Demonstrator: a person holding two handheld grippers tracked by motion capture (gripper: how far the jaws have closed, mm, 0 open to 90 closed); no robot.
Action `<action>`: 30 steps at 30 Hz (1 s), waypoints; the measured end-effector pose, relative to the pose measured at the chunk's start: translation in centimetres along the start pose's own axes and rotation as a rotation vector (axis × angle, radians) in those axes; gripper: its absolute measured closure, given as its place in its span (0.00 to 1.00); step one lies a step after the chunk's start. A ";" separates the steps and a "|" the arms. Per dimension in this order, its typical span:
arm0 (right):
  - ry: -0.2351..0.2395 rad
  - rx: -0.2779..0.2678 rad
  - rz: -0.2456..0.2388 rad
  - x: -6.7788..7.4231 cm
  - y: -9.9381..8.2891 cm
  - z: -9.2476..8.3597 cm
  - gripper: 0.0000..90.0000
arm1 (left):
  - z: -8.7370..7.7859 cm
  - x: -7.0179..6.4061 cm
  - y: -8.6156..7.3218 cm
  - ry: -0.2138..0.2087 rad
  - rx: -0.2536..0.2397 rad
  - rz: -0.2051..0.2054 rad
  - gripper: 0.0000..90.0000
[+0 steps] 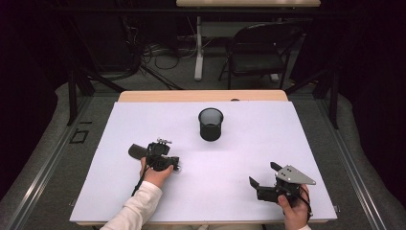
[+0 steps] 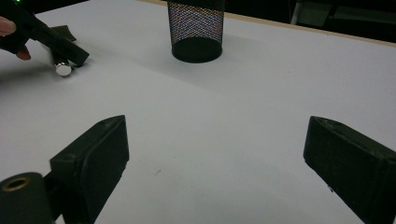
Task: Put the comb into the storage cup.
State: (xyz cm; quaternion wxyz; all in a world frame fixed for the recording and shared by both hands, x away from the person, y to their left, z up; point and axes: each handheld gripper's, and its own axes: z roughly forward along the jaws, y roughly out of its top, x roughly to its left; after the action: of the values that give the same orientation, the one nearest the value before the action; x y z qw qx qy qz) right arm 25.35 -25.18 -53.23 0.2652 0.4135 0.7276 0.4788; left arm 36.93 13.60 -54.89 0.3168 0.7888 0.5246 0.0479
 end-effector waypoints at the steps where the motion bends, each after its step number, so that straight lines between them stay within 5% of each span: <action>1: 0.000 0.000 0.000 0.0 0.0 0.0 0.07 | -0.1 0.0 -0.1 0.000 0.001 0.001 1.00; 30: 0.000 0.001 -0.007 0.0 0.0 0.0 0.08 | -2.6 0.8 -2.9 -0.008 -0.007 0.044 1.00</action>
State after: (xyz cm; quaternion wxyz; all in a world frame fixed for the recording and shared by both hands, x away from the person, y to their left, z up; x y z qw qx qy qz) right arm 25.35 -25.13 -53.28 0.2668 0.4111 0.7292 0.4776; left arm 33.86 16.20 -54.62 0.3205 0.7992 0.5056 0.0536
